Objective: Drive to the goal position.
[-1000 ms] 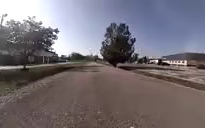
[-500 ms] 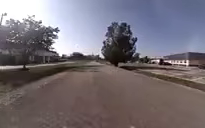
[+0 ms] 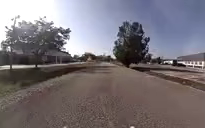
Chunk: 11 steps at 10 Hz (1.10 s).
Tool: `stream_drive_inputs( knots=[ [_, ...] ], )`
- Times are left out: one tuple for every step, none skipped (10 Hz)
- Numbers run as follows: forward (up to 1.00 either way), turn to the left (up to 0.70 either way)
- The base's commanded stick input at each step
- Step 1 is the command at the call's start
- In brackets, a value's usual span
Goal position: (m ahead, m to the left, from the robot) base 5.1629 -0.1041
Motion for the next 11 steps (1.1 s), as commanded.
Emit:
stream_drive_inputs(
  knots=[
    [0.70, 0.00],
    [0.70, 0.00],
    [0.70, 0.00],
    [0.70, 0.00],
    [0.70, 0.00],
    [0.70, 0.00],
    [0.70, 0.00],
    [0.70, 0.00],
    [0.70, 0.00],
    [0.70, 0.00],
    [0.70, 0.00]
  ],
)
